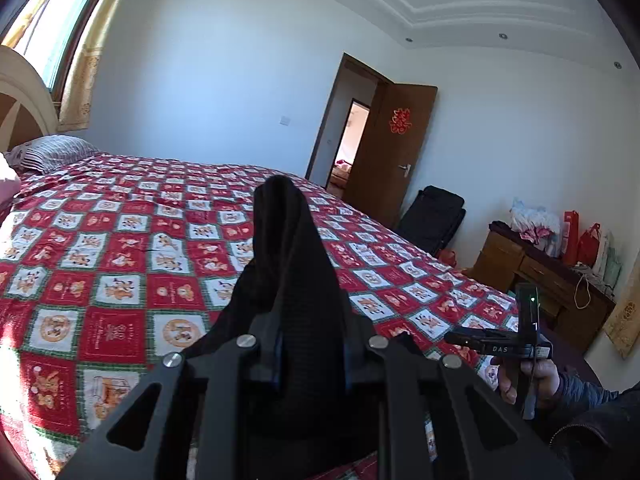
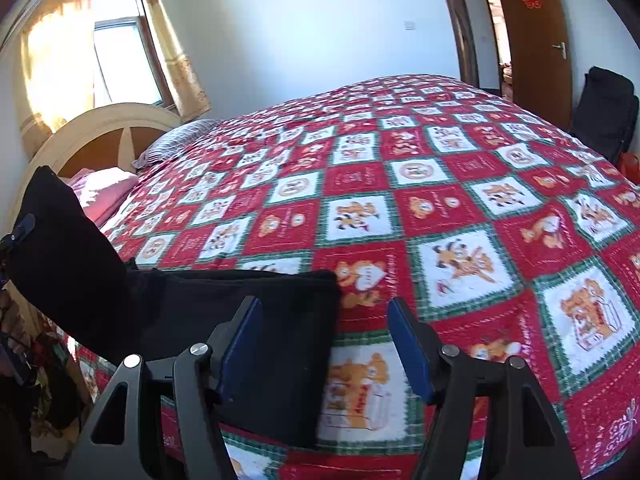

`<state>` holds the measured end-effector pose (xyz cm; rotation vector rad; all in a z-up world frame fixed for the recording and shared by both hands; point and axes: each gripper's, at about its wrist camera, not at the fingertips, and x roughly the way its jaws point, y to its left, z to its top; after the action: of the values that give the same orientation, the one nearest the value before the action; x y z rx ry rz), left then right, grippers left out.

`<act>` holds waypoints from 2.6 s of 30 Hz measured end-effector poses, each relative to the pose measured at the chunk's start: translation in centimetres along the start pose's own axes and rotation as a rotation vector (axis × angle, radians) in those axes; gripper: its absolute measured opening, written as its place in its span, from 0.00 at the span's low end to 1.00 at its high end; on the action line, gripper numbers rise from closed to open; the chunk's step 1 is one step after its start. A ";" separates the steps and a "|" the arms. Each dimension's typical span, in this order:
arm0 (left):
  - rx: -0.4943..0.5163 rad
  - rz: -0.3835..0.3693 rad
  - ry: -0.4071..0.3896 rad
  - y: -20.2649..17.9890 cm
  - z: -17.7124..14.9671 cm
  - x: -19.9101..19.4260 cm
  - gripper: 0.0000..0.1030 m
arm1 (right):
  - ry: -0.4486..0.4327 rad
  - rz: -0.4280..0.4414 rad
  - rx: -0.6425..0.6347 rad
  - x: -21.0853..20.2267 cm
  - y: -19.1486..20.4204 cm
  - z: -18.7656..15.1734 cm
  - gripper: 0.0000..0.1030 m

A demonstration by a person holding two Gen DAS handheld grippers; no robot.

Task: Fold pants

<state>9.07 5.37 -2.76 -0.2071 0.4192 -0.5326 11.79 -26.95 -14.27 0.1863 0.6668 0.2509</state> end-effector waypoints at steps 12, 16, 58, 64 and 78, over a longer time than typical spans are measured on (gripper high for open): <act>0.157 -0.081 0.225 -8.7 -3.2 10.1 0.21 | 0.022 -0.025 0.086 0.8 -3.2 -0.3 0.65; 0.233 -0.037 0.331 -10.6 -6.5 13.7 0.21 | 0.027 -0.010 0.097 1.0 -3.0 -0.4 0.65; 0.170 0.215 0.269 -4.5 -9.5 8.9 0.92 | 0.234 0.203 0.105 2.8 2.6 -2.1 0.10; 0.167 0.220 0.290 -4.0 -10.2 9.4 0.94 | 0.296 0.192 0.154 4.4 -0.1 -3.0 0.10; 0.163 0.240 0.321 -3.4 -11.1 10.0 0.97 | 0.104 0.259 -0.013 0.3 5.6 -0.7 0.50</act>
<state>10.54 -3.73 -14.99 0.0883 0.6995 -0.3605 10.63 -21.50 -13.62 0.2491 0.7441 0.5156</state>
